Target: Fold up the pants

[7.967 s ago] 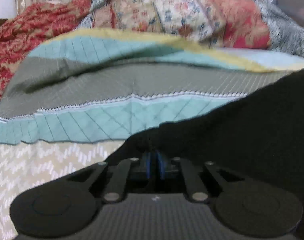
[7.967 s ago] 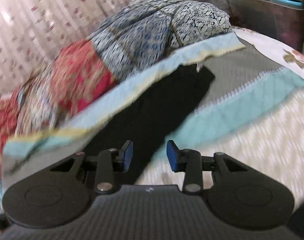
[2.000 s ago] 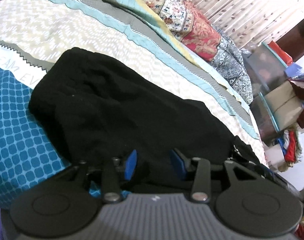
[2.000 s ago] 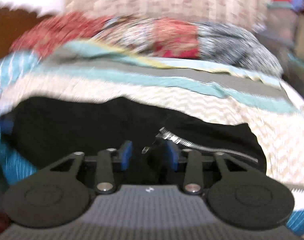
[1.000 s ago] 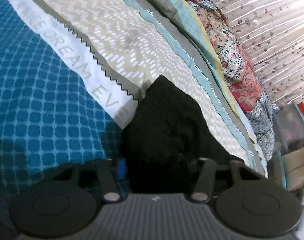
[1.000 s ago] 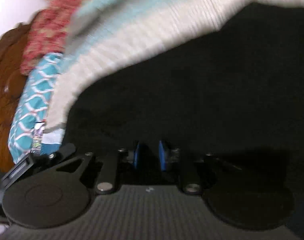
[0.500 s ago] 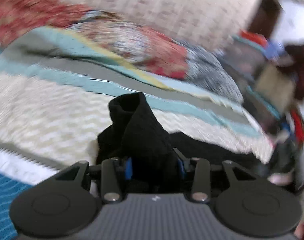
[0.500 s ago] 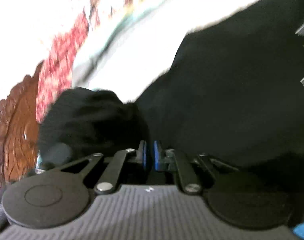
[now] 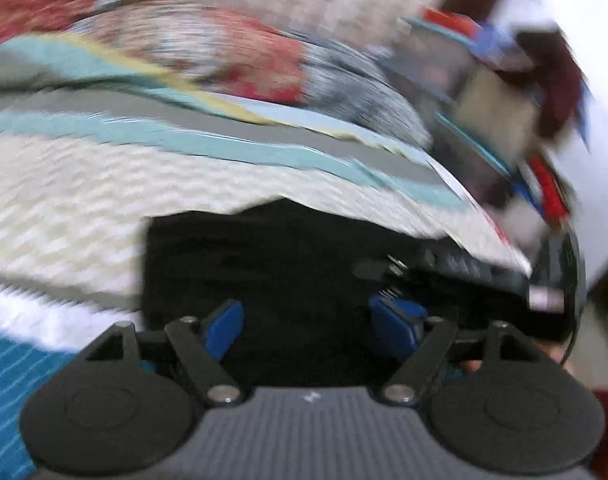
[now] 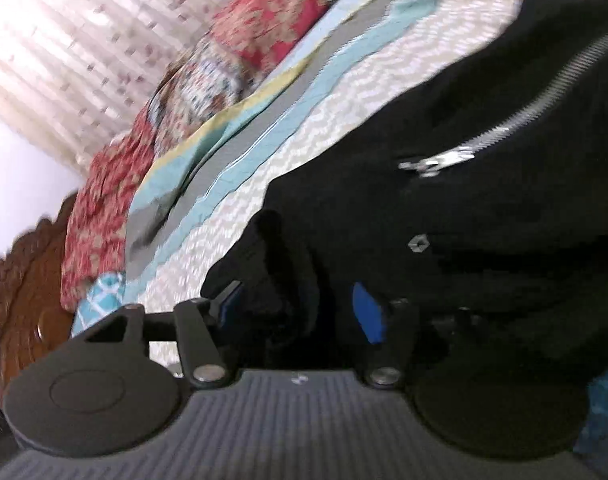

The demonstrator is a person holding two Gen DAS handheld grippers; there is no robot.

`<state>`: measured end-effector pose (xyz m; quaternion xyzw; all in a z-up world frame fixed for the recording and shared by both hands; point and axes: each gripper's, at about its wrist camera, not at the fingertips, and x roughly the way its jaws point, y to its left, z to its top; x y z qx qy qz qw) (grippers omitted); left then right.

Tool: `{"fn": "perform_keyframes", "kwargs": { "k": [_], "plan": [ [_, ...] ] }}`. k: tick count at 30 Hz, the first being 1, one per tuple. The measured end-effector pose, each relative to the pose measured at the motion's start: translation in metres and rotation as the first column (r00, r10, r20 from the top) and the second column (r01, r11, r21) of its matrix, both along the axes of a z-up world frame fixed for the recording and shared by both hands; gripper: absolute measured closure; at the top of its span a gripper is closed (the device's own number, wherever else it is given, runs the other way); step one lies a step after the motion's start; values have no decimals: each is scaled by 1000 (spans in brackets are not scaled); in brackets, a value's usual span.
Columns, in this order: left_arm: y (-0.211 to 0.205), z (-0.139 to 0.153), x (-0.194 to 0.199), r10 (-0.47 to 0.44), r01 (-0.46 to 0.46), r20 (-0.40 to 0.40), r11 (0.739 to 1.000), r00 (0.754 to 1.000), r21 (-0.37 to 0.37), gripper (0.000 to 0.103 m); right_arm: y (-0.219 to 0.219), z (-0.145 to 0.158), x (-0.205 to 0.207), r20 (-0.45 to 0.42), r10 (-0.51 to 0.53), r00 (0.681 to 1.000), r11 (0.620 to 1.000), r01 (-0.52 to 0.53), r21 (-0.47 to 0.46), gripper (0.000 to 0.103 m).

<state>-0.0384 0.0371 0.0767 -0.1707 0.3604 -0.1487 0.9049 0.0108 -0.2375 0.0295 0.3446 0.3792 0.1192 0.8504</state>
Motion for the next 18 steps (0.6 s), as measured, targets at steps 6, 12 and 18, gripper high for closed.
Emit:
{"fn": "perform_keyframes", "kwargs": {
  "k": [6,12,18],
  "plan": [
    [57,-19,-5,193,-202,-121,977,974,-68,29,20,-9,20,-25,112,993,991,-113,-68,60],
    [41,-25,12,151,-165,-141,982,978,-90,31,35,27,-8,162,175,971,926,-106,-363,98],
    [11,-26,28,75,-82,-124,995,989,-56,31,7,1,-23,60,77,995,903,-44,-427,97]
  ]
}}
